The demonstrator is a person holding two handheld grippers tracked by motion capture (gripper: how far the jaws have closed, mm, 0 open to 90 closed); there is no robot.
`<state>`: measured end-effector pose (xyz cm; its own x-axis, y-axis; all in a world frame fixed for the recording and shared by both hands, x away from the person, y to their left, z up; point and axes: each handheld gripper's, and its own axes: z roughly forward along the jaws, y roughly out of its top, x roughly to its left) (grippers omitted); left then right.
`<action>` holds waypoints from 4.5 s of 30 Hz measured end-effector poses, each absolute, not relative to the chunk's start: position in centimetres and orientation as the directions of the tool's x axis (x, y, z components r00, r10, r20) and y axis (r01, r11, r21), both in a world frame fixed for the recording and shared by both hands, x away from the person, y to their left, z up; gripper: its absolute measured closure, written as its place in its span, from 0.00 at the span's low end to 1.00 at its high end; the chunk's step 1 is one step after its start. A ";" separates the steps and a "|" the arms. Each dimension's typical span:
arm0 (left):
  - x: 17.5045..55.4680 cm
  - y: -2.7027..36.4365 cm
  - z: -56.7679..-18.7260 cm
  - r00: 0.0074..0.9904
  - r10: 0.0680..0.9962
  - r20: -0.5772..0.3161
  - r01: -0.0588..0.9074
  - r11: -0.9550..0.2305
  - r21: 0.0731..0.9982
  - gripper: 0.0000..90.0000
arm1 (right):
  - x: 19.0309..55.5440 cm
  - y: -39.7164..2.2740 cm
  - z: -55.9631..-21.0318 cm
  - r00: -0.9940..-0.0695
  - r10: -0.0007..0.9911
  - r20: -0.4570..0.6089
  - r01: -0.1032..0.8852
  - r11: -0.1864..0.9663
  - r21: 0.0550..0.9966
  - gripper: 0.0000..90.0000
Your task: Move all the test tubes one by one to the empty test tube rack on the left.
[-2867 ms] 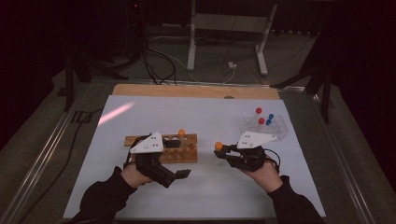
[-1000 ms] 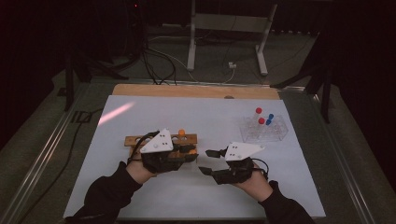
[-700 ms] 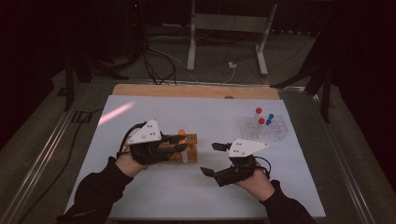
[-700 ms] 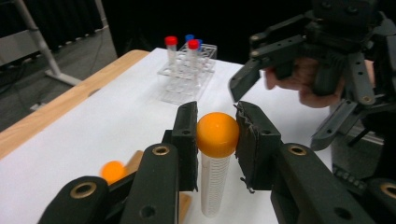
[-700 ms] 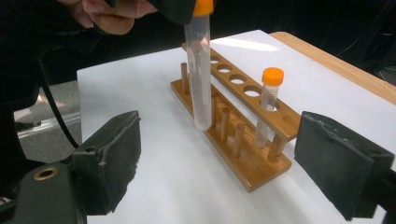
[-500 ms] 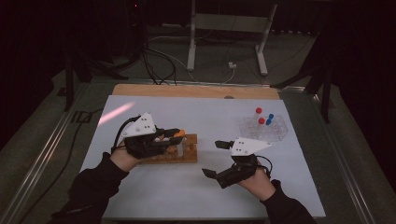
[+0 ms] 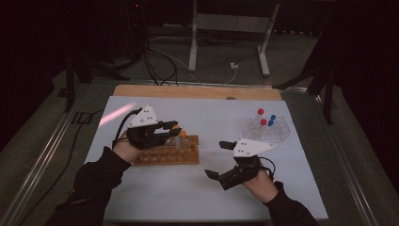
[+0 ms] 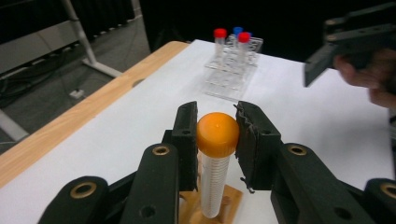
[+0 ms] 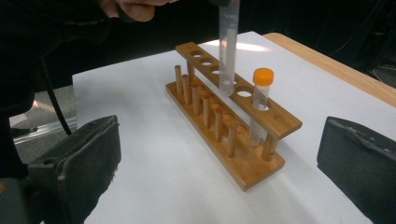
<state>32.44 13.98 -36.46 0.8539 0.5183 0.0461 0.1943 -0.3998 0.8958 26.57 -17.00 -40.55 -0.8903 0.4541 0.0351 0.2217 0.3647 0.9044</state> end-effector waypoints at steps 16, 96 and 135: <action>34.6 14.7 -38.6 0.811 0.585 0.019 0.235 -0.356 0.904 0.80 | 26.5 -17.4 -40.4 -0.886 0.462 0.035 0.214 0.342 0.915 0.00; 28.1 15.4 -42.1 0.861 0.502 -0.079 0.256 -0.296 0.920 0.01 | 32.5 -33.2 -40.9 -0.467 0.884 -0.026 0.274 0.172 0.946 0.26; 28.0 15.6 -41.9 0.870 0.489 -0.064 0.237 -0.300 0.924 0.01 | 37.1 -34.2 -47.4 -0.420 0.905 0.064 0.491 0.167 0.855 0.80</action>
